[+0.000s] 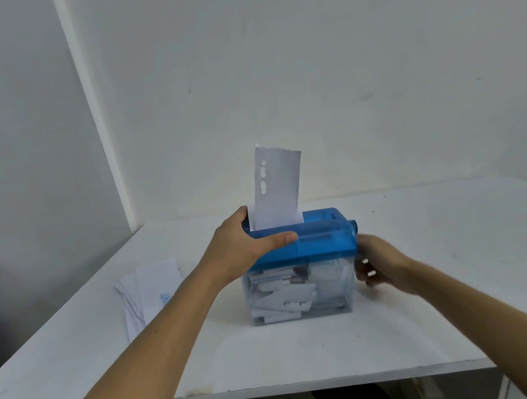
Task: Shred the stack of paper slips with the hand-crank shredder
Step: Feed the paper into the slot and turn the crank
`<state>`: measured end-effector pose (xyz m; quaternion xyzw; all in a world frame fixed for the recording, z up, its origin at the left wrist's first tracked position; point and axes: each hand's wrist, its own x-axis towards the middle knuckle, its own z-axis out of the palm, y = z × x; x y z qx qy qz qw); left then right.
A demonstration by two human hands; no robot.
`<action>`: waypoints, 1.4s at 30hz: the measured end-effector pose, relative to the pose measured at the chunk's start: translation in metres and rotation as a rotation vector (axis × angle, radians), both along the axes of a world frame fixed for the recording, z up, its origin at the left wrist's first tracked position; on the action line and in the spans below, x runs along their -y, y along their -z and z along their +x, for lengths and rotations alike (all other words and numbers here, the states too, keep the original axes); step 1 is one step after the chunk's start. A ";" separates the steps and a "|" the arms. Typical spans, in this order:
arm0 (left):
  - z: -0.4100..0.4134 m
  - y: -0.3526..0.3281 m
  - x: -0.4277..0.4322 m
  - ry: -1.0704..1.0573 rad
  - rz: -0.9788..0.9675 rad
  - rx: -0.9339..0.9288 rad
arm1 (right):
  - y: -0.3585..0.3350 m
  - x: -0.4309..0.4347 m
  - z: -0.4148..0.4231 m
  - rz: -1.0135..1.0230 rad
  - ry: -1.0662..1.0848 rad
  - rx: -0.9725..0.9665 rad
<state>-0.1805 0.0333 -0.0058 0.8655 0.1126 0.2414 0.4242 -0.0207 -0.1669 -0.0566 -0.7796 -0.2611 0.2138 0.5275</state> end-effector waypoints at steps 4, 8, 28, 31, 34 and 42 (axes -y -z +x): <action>0.000 -0.002 -0.001 -0.016 0.009 -0.013 | 0.021 0.013 -0.027 0.092 0.096 0.113; 0.001 -0.005 -0.004 0.009 0.018 -0.070 | 0.005 0.030 -0.046 0.019 0.134 0.248; 0.004 -0.007 -0.005 0.132 -0.016 -0.114 | -0.073 0.006 0.008 0.341 0.226 0.448; 0.003 -0.008 -0.004 0.127 -0.018 -0.116 | -0.065 -0.009 0.018 0.264 0.322 0.505; 0.003 -0.008 -0.002 0.135 -0.020 -0.115 | -0.029 -0.020 0.028 0.121 0.366 0.467; 0.000 -0.003 -0.004 0.084 0.048 -0.091 | 0.018 0.007 -0.007 0.031 0.253 0.317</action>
